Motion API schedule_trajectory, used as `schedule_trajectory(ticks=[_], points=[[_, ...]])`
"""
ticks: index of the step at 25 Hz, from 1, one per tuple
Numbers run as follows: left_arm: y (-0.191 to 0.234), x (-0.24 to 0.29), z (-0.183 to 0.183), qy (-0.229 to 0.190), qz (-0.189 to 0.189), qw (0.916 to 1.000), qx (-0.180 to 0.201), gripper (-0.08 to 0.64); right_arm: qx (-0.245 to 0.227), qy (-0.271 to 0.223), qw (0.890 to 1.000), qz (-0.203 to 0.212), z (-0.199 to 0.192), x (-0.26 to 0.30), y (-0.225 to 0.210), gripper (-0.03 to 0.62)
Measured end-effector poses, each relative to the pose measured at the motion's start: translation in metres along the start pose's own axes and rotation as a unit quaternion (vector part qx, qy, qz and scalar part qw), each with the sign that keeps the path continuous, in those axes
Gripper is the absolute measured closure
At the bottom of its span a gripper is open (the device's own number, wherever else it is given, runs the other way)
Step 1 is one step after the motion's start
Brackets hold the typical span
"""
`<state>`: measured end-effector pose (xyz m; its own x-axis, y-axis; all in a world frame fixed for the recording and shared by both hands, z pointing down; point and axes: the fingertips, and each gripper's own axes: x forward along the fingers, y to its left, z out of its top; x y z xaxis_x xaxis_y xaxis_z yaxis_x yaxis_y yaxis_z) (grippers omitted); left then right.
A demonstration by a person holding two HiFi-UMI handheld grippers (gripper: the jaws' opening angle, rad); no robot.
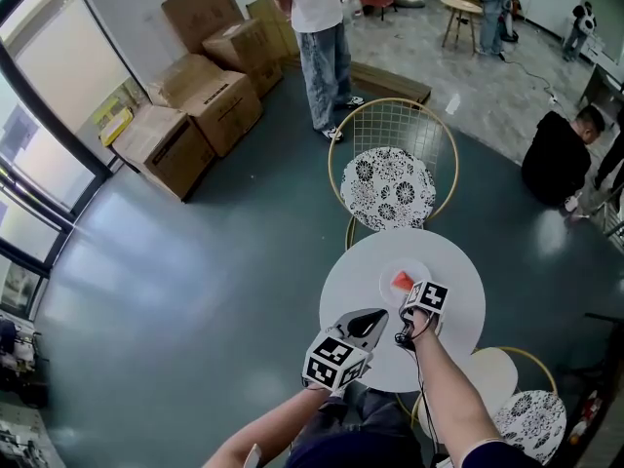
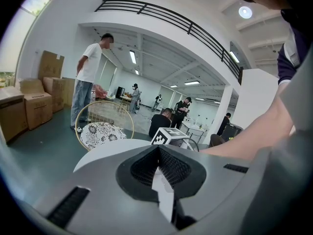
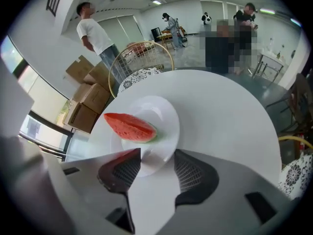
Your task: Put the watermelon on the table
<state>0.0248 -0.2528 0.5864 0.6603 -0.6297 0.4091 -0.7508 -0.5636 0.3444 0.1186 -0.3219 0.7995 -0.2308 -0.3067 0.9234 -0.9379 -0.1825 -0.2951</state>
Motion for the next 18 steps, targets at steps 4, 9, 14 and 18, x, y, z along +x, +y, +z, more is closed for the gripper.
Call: schedule_trajectory(ticks=[4, 9, 14, 18], points=[[0.000, -0.004, -0.003, -0.001, -0.004, 1.0000, -0.002, 0.555, -0.026, -0.011, 0.999, -0.018, 0.001, -0.006, -0.001, 0.388], [0.002, -0.004, 0.000, -0.006, -0.010, 0.9999, -0.004, 0.555, -0.045, -0.027, 0.998, -0.021, 0.006, -0.020, -0.004, 0.388], [0.001, -0.007, 0.011, -0.017, -0.015, 0.9997, 0.002, 0.555, -0.075, -0.078, 0.993, 0.036, 0.009, -0.059, 0.003, 0.394], [-0.001, -0.011, 0.020, -0.023, -0.020, 0.9995, 0.005, 0.555, -0.117, -0.146, 0.979, 0.084, 0.017, -0.105, 0.020, 0.510]])
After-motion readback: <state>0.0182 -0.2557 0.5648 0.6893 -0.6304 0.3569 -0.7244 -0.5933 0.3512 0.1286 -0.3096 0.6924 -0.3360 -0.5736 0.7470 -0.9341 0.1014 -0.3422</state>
